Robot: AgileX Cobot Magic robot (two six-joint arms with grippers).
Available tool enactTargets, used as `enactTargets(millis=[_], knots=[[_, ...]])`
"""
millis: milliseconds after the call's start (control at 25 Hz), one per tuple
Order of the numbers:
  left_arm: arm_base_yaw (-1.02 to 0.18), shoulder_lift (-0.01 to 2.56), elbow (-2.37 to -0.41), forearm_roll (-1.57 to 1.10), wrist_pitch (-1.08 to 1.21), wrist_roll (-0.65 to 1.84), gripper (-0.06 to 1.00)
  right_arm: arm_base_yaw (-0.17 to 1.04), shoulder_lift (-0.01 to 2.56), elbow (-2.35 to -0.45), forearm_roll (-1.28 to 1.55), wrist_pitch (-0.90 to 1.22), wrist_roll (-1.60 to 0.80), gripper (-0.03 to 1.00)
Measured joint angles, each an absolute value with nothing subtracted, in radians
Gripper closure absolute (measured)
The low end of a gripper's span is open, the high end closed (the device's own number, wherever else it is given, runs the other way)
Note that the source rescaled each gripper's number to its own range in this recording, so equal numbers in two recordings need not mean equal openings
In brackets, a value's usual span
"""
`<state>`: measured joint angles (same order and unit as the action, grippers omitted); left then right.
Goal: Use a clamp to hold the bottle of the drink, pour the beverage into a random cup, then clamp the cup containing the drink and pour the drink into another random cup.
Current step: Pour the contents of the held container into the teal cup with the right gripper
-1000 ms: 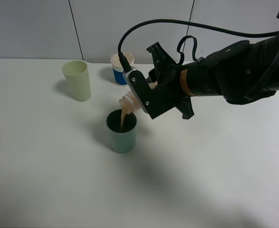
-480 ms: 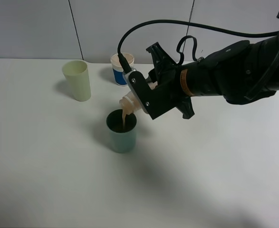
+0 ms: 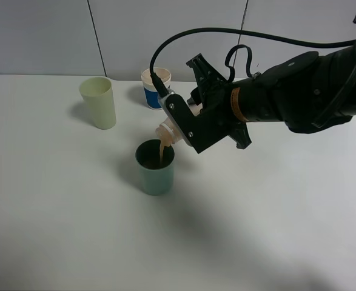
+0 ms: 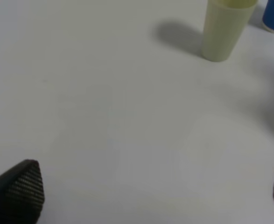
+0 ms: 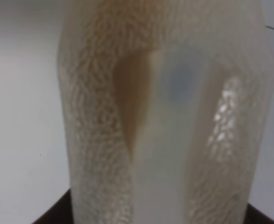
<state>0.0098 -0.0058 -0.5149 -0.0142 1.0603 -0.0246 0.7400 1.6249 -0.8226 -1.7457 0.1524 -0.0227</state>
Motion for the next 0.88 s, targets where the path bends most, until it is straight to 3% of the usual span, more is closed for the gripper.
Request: enactTargets(millis=[880], knots=[[0.010,-0.006,-0.515,-0.014,1.060,-0.025,-0.06,0.740,1.625,-0.823,-1.746,0.152,-0.091,0.93]])
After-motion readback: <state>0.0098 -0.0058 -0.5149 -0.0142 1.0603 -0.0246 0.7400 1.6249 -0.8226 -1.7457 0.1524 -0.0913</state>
